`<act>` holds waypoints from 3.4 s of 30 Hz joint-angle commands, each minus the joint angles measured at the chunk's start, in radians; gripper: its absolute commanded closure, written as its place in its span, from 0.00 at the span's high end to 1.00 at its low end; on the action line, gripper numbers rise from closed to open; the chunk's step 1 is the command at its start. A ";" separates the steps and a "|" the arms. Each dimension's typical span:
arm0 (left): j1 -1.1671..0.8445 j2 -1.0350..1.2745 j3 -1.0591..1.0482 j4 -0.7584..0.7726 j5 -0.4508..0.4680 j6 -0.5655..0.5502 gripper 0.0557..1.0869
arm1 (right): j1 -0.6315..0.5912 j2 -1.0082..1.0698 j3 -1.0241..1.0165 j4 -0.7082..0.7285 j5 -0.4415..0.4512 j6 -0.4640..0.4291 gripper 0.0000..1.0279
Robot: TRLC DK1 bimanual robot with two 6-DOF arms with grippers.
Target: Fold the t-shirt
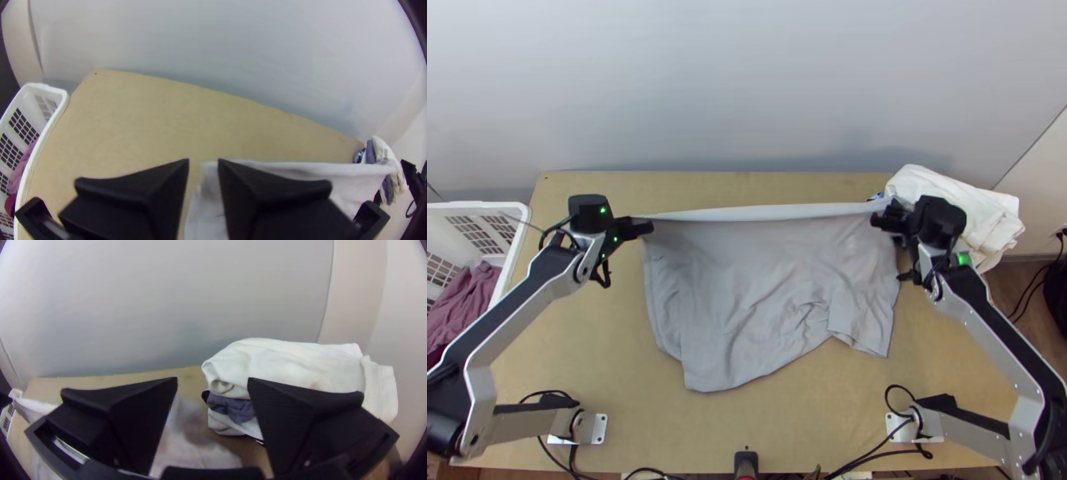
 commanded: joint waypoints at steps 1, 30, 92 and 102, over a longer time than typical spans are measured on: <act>0.014 0.083 0.060 -0.107 0.048 -0.135 0.96 | 0.006 0.055 0.093 -0.122 -0.013 0.091 0.97; -0.493 -0.240 -0.201 -0.596 0.348 -0.154 0.89 | 0.115 -0.336 -0.005 -0.646 -0.105 0.115 0.97; -0.472 -0.082 -0.092 -0.533 0.277 -0.240 0.04 | 0.401 -0.124 -0.278 -0.678 -0.257 0.117 0.87; -0.424 -0.122 -0.091 -0.552 0.271 -0.231 0.04 | 0.385 -0.089 -0.255 -0.620 -0.254 0.049 0.03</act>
